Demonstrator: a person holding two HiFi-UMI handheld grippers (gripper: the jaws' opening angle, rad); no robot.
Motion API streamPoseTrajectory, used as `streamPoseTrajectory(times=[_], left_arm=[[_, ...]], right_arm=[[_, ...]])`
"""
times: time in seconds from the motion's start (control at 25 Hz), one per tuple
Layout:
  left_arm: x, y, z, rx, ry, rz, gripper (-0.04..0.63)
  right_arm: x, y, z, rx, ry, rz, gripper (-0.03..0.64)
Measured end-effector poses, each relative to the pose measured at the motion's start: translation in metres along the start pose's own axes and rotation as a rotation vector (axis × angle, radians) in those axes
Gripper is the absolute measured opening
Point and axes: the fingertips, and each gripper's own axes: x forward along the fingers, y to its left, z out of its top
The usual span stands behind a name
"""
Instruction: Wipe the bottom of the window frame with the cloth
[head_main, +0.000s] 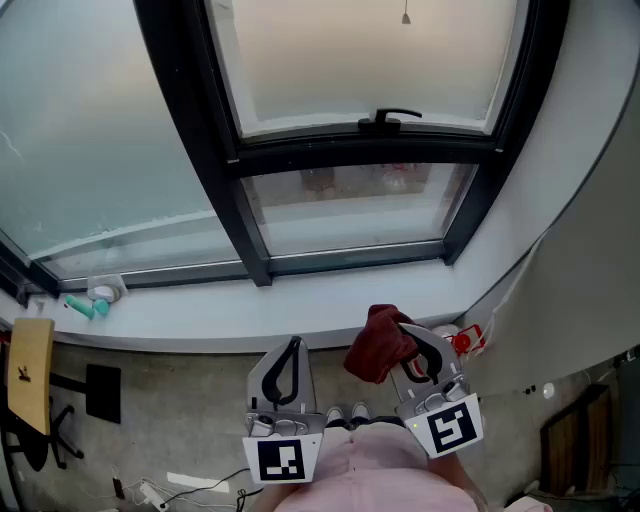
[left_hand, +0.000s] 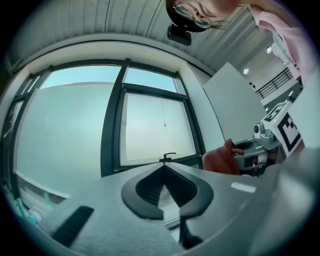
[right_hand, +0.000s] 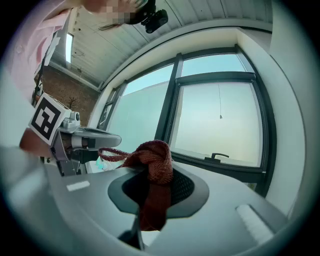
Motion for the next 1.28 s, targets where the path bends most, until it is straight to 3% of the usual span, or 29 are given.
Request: streamPoseTrajectory(times=[0.12, 0.2, 0.32, 0.36, 0.44, 0.52, 0.88, 1.04, 1.16, 1.28], left_arm=[[0.009, -0.006, -0.006, 0.164, 0.031, -0.068, -0.003], [0.013, -0.006, -0.007, 0.177, 0.030, -0.070, -0.003], [0.016, -0.004, -0.005, 0.258, 0.036, -0.085, -0.003], [0.017, -0.002, -0.005, 0.209, 0.026, -0.066, -0.003], [0.020, 0.003, -0.006, 0.028, -0.002, -0.007, -0.003], [0.027, 0.002, -0.008, -0.025, -0.006, 0.000, -0.003], [0.075, -0.033, -0.011, 0.002, -0.005, -0.035, -0.003], [0.088, -0.039, -0.022, 0.115, 0.027, -0.048, -0.003], [0.097, -0.033, -0.025, 0.005, 0.027, 0.010, -0.003], [0.111, -0.023, -0.031, 0.008, 0.041, 0.020, -0.003]], right_arm=[[0.006, 0.001, -0.008, 0.008, 0.008, -0.005, 0.061], [0.006, 0.001, -0.020, 0.027, 0.058, -0.009, 0.061], [0.005, -0.001, -0.037, 0.061, 0.132, -0.007, 0.061], [0.005, -0.003, -0.039, 0.068, 0.133, -0.008, 0.061], [0.004, -0.007, -0.041, 0.076, 0.133, -0.016, 0.061], [0.001, -0.015, -0.045, 0.083, 0.139, -0.030, 0.061], [-0.009, -0.075, -0.049, 0.115, 0.093, -0.060, 0.066], [0.001, -0.091, -0.062, 0.128, 0.100, -0.037, 0.066], [0.014, -0.093, -0.068, 0.136, 0.111, -0.004, 0.066], [0.031, -0.096, -0.075, 0.152, 0.114, 0.008, 0.066]])
